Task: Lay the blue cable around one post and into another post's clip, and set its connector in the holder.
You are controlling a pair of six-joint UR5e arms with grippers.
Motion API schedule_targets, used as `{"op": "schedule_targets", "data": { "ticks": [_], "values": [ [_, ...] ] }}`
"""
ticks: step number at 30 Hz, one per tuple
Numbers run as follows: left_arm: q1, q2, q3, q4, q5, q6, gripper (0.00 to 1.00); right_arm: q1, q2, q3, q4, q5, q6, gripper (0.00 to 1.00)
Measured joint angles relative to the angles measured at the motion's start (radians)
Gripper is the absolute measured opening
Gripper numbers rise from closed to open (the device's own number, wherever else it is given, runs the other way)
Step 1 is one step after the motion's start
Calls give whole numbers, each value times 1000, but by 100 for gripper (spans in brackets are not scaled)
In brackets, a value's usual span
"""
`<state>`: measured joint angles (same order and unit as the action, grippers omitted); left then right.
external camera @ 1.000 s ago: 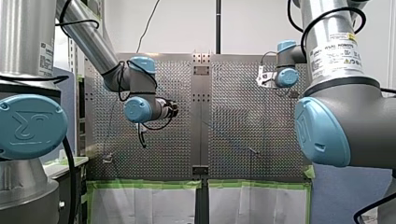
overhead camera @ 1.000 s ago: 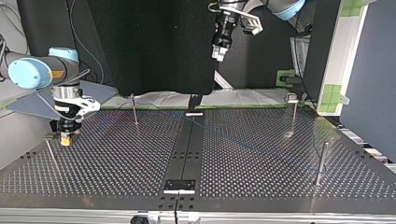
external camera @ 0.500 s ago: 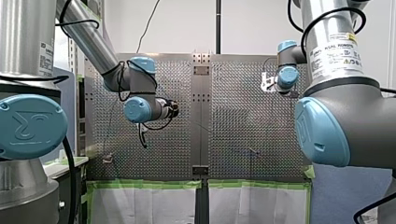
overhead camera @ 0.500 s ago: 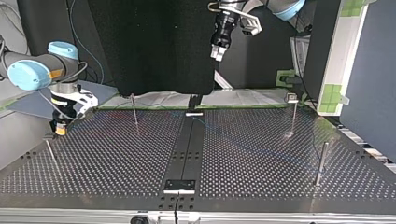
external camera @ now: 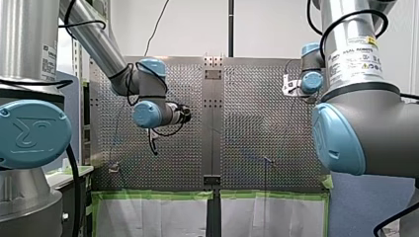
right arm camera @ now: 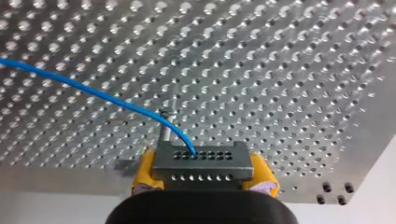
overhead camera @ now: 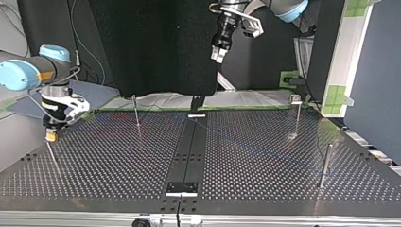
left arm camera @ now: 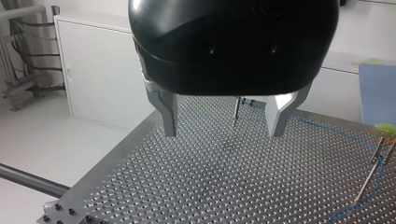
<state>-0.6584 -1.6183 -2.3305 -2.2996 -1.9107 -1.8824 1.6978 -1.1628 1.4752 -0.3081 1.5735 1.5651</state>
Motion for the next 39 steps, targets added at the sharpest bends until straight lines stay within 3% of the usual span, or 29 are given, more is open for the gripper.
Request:
{"op": "schedule_targets", "data": {
  "ticks": [3, 7, 14, 25, 35, 39],
  "values": [
    [0, 0, 2, -13, 10, 0, 93, -15, 4, 0, -15, -32, 10, 0],
    [0, 0, 3, -29, 16, 2, 93, -35, 21, 0, -16, -75, 8, 0],
    [3, 0, 4, -35, 17, 3, 93, -70, 51, 0, -8, -142, -12, 0],
    [12, 0, 3, -37, 17, 3, 93, -124, 56, 0, -7, -251, -37, 0],
    [27, -1, 4, -37, 20, 3, 93, -165, 80, 0, -57, -352, -12, 0],
    [30, -1, 4, -38, 20, 3, 93, -175, 100, 0, -65, -391, -12, 0]
  ]
}}
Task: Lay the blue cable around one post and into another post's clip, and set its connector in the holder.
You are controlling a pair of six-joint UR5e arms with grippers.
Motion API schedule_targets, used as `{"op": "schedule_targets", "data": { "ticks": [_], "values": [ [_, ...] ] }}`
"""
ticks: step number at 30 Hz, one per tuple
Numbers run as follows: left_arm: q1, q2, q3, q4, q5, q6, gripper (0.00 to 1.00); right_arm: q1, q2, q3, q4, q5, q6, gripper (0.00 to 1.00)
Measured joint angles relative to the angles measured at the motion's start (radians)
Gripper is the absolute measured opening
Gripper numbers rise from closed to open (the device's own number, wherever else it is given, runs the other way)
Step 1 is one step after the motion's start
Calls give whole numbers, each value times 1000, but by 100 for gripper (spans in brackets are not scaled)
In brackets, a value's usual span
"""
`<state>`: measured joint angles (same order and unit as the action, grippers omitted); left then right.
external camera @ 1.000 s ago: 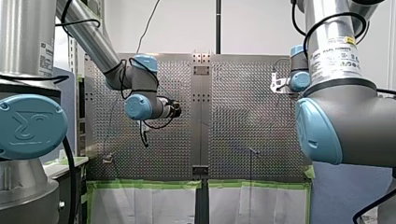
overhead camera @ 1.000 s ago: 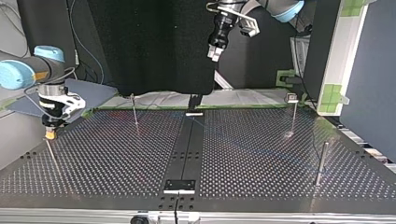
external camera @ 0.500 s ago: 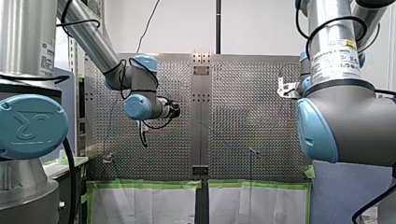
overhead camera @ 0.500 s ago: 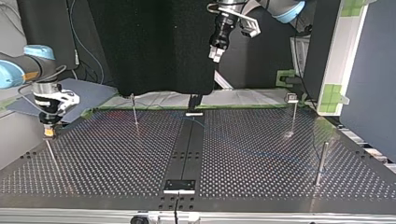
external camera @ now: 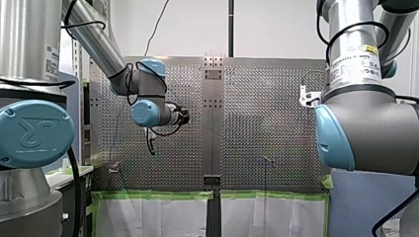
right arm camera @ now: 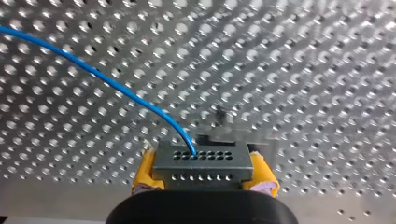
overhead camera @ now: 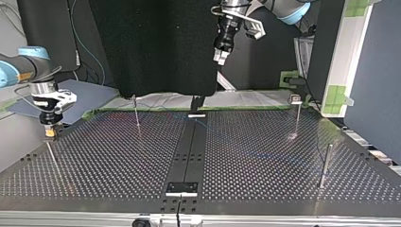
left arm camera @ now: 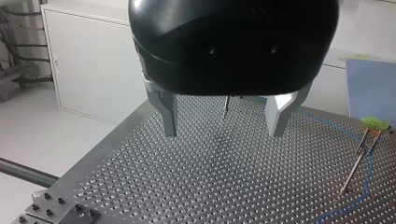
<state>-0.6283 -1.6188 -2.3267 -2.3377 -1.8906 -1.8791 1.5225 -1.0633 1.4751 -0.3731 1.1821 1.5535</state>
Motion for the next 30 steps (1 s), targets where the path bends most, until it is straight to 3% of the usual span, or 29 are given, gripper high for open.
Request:
{"op": "schedule_targets", "data": {
  "ticks": [9, 23, 30],
  "values": [
    [7, 0, 0, -1, 0, 0, 93, -8, 8, -3, -5, -73, 3, 0],
    [13, 0, 0, -5, 2, 0, 93, -24, 5, -26, 20, -80, 0, 0],
    [15, 0, 0, -6, 7, 0, 93, -30, 3, -36, 19, -84, 8, 0]
  ]
}}
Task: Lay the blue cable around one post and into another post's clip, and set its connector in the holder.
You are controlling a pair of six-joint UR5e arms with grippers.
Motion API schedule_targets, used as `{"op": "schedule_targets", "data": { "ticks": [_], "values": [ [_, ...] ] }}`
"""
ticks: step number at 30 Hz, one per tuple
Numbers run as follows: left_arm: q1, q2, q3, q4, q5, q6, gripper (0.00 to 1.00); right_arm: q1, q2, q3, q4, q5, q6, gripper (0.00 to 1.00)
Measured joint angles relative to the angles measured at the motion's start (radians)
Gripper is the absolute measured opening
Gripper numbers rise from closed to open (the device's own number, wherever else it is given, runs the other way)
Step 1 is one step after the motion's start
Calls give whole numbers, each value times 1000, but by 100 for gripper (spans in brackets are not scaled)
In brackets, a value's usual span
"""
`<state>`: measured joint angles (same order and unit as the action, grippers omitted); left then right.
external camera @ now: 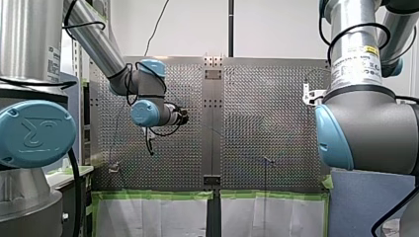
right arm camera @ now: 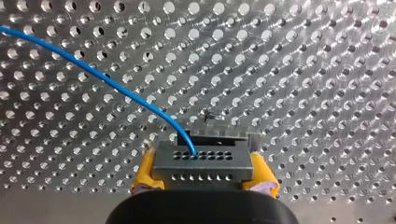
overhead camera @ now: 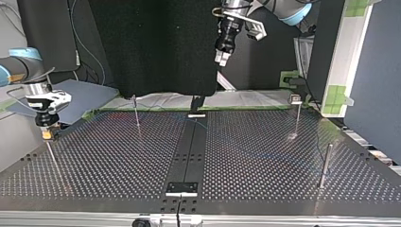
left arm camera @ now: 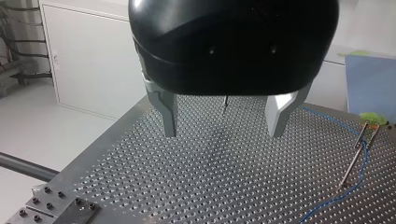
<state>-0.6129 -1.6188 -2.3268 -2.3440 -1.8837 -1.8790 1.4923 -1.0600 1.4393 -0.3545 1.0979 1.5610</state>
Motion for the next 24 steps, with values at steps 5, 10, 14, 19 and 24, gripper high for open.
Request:
{"op": "schedule_targets", "data": {
  "ticks": [5, 10, 14, 19, 24],
  "values": [
    [2, 0, 0, -1, 5, 0, 93, -4, 0, -1, -6, -19, 17, 0],
    [2, 0, 0, 0, 7, 0, 93, -4, 0, -1, -10, -25, 25, 0],
    [3, 0, 0, 0, 8, 0, 93, -2, -1, -3, -8, -24, 24, 0],
    [6, 0, 1, 0, 12, 0, 93, -2, -5, -4, -5, -20, 22, 0],
    [8, 0, 4, 0, 13, 0, 93, -4, -7, -4, -5, -18, 23, 0]
  ]
}}
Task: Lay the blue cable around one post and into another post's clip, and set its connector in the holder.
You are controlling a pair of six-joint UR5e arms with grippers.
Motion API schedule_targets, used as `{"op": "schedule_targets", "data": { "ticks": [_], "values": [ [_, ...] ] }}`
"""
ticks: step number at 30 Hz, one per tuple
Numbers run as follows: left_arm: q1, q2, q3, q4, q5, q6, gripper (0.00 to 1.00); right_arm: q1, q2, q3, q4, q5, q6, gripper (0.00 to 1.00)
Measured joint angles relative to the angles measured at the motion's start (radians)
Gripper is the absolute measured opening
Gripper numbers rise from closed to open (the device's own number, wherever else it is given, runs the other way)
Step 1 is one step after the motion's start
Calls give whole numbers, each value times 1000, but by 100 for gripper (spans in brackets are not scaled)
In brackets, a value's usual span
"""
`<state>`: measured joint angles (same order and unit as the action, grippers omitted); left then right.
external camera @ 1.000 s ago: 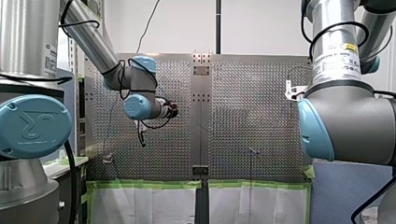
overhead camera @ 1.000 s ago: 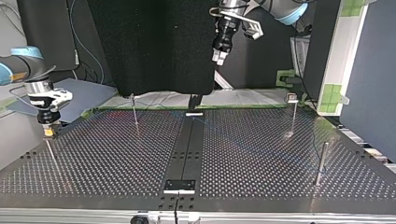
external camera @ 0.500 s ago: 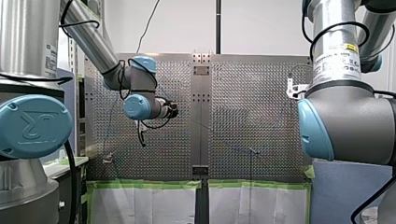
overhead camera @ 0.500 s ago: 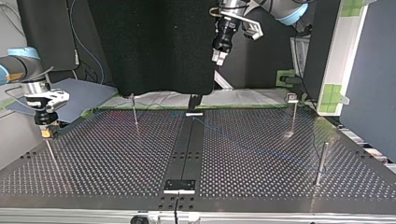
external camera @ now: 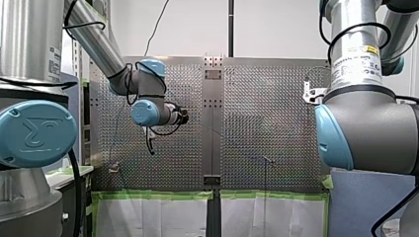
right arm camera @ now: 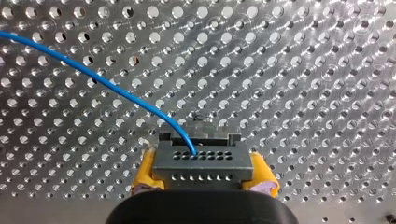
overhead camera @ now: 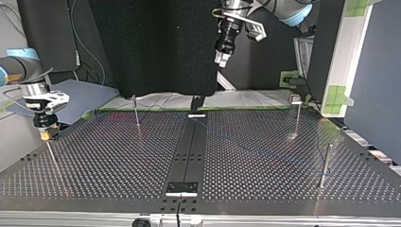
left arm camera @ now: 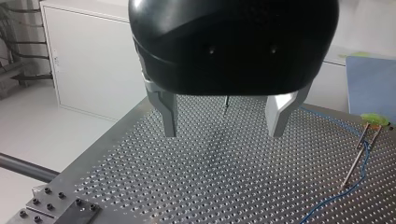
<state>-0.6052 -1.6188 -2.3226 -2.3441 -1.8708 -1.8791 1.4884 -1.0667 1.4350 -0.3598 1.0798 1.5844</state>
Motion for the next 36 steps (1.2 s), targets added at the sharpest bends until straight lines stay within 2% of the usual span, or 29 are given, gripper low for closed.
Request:
{"op": "schedule_targets", "data": {
  "ticks": [7, 28, 36],
  "values": [
    [0, 0, 1, 0, 0, 0, 93, 0, 2, 0, -7, 6, 2, 0],
    [0, 0, 1, 0, 1, 0, 93, 9, 5, 2, -6, 11, -9, 0],
    [0, 0, 1, -1, 6, 0, 93, 9, 8, 2, -22, 18, 7, 0]
  ]
}}
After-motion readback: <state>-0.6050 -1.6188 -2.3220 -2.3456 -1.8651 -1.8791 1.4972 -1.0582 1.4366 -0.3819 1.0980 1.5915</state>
